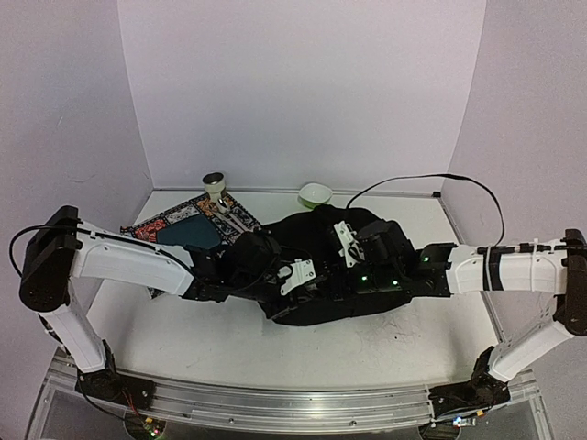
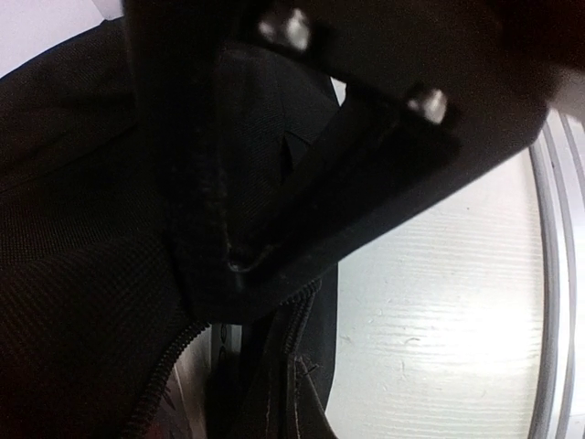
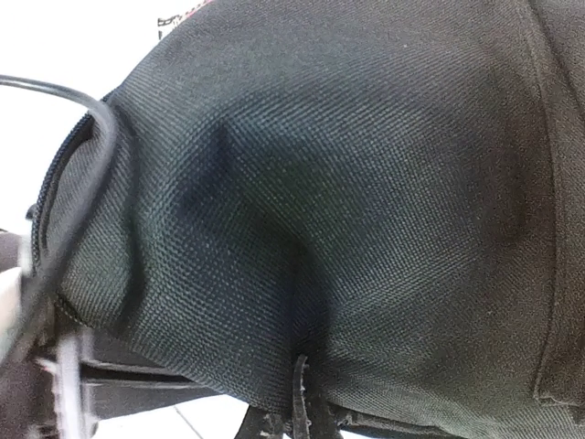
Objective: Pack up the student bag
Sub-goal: Grab the largest pocket of the student bag.
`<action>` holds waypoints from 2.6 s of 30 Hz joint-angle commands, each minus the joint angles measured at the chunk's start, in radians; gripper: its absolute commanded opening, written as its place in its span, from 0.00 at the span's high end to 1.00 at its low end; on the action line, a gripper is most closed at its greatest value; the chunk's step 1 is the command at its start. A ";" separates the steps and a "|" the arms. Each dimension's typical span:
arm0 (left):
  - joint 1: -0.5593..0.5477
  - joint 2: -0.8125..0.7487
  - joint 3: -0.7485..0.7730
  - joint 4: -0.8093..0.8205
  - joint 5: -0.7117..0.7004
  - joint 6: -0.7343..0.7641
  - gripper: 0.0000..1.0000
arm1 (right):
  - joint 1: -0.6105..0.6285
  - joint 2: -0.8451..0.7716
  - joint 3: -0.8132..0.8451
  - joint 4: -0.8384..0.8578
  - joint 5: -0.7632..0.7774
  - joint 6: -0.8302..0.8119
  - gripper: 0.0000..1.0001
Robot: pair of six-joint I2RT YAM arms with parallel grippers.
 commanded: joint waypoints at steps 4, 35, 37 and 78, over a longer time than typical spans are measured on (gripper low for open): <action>0.008 -0.063 0.118 -0.117 0.057 -0.133 1.00 | 0.003 0.024 0.004 -0.017 0.046 0.000 0.94; 0.060 0.042 0.285 -0.327 0.064 -0.344 0.82 | 0.004 0.028 0.003 -0.015 0.044 -0.006 0.92; 0.066 0.033 0.275 -0.329 0.069 -0.343 0.81 | 0.004 0.029 0.004 -0.015 0.045 -0.006 0.92; 0.048 0.094 0.219 -0.362 0.159 -0.344 0.75 | 0.003 0.033 0.007 0.000 0.038 0.006 0.89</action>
